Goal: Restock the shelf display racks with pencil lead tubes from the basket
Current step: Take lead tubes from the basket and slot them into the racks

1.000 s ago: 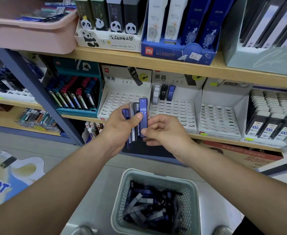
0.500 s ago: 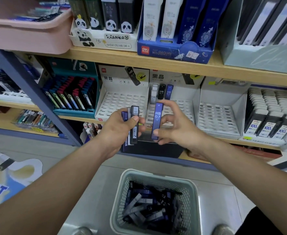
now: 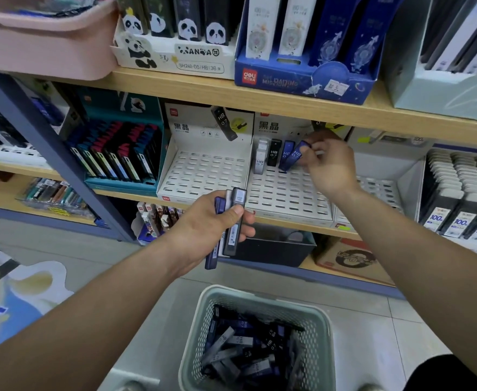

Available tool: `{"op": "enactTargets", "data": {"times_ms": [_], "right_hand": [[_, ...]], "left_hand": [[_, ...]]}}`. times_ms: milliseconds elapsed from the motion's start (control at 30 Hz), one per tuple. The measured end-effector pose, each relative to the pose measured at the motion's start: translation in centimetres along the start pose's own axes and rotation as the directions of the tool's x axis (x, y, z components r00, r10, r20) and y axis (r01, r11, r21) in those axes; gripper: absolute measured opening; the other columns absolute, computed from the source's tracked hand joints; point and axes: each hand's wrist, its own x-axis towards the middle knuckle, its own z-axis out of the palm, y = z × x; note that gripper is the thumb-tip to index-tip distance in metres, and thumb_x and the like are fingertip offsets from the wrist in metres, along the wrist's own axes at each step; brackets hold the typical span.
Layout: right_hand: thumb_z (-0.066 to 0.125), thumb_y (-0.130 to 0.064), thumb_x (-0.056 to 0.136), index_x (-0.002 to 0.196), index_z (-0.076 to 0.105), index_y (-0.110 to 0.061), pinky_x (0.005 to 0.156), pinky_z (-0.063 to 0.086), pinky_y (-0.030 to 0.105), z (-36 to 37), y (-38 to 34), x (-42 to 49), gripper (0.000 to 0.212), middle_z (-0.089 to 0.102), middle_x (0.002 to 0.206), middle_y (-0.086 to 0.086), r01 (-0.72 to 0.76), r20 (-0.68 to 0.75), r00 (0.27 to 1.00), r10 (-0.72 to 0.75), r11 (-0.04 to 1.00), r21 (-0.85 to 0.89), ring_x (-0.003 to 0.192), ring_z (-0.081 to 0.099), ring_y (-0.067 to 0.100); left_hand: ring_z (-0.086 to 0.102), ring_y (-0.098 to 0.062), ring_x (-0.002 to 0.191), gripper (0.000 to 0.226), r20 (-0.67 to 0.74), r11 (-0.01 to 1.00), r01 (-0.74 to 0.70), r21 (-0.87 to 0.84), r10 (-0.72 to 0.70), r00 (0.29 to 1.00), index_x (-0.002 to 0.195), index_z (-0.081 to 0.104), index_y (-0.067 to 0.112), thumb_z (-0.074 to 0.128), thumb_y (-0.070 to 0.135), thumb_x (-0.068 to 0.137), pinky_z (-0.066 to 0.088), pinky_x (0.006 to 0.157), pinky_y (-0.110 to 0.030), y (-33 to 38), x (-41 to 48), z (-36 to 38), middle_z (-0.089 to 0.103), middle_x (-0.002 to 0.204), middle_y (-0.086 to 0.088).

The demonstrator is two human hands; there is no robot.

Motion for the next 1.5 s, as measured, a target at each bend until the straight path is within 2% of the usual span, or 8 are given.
{"op": "enactTargets", "data": {"times_ms": [467,767,867,933,1000,1100,1267,1500], "right_hand": [[0.063,-0.016,0.096,0.117,0.070,-0.013,0.088,0.054,0.032,0.5,0.1,0.0,0.023,0.071,0.098,0.004,0.277,0.084,0.961,-0.265,0.934,-0.224,0.087,0.065,0.016],[0.062,-0.018,0.094,0.126,0.066,-0.014,0.083,0.055,0.038,0.5,-1.0,-1.6,0.032,0.067,0.099,0.006,0.296,0.051,0.953,-0.297,0.888,-0.352,0.086,0.066,0.025],[0.063,-0.022,0.095,0.111,0.070,-0.021,0.076,0.057,0.032,-0.2,-4.0,-4.6,0.017,0.067,0.093,-0.004,0.207,0.160,0.968,-0.191,0.974,-0.088,0.078,0.066,0.011],[0.063,-0.023,0.096,0.106,0.070,-0.024,0.070,0.060,0.030,-0.2,-6.0,-6.9,0.012,0.069,0.095,0.000,-0.010,0.410,0.910,-0.064,0.985,0.174,0.076,0.069,0.012],[0.067,-0.023,0.093,0.102,0.071,-0.021,0.067,0.060,0.031,0.3,-6.6,-8.1,0.010,0.070,0.094,0.006,-0.065,0.517,0.854,-0.062,0.972,0.224,0.073,0.069,0.015],[0.075,-0.020,0.087,0.101,0.069,-0.011,0.067,0.060,0.035,1.0,-6.6,-8.4,0.017,0.068,0.086,0.009,-0.106,0.535,0.844,-0.038,0.966,0.236,0.071,0.067,0.016],[0.064,-0.014,0.095,0.098,0.059,-0.012,0.047,0.049,0.027,0.6,-6.5,-8.1,0.007,0.068,0.079,0.005,-0.154,0.538,0.843,-0.026,0.945,0.287,0.062,0.065,0.017],[0.073,-0.017,0.088,0.107,0.061,-0.007,0.056,0.054,0.028,0.7,-6.7,-7.9,0.024,0.069,0.080,0.016,-0.200,0.478,0.879,0.004,0.911,0.360,0.064,0.065,0.017]], "left_hand": [[0.073,-0.018,0.079,0.013,-0.009,0.999,0.010,-0.046,-0.010,1.000,0.103,0.060,0.010,0.047,0.010,0.105,0.057,0.069,-0.027,-0.1,0.4,-0.4,0.074,0.083,-0.002],[0.073,-0.019,0.081,0.013,-0.002,1.000,0.010,-0.030,-0.010,1.000,0.102,0.060,0.011,0.047,0.010,0.104,0.057,0.071,-0.028,-0.1,0.4,-0.5,0.075,0.083,-0.002],[0.074,-0.019,0.082,0.013,0.011,1.000,-0.002,-0.026,0.002,1.000,0.104,0.060,0.011,0.048,0.011,0.104,0.058,0.072,-0.028,0.0,0.3,-0.3,0.075,0.085,-0.003],[0.073,-0.019,0.082,0.014,0.029,1.000,-0.014,-0.020,0.015,0.999,0.106,0.061,0.011,0.048,0.010,0.104,0.059,0.075,-0.030,0.2,0.2,0.0,0.074,0.086,-0.004],[0.073,-0.019,0.081,0.015,0.036,0.999,-0.031,-0.018,0.032,0.999,0.110,0.063,0.010,0.049,0.010,0.104,0.059,0.076,-0.031,0.2,0.1,0.2,0.074,0.086,-0.004],[0.073,-0.020,0.080,0.018,0.042,0.998,-0.054,-0.011,0.055,0.998,0.114,0.063,0.007,0.049,0.010,0.103,0.059,0.072,-0.030,0.3,-0.2,0.5,0.073,0.085,-0.005],[0.074,-0.022,0.078,0.023,0.038,0.997,-0.004,-0.079,0.007,0.999,0.115,0.062,0.003,0.045,0.014,0.105,0.060,0.069,-0.028,0.5,-0.4,0.5,0.074,0.085,-0.007],[0.073,-0.021,0.078,0.019,0.046,1.000,-0.001,-0.023,0.003,0.999,0.107,0.065,0.009,0.047,0.014,0.105,0.060,0.072,-0.029,0.2,-0.1,0.5,0.074,0.089,-0.009]]}}
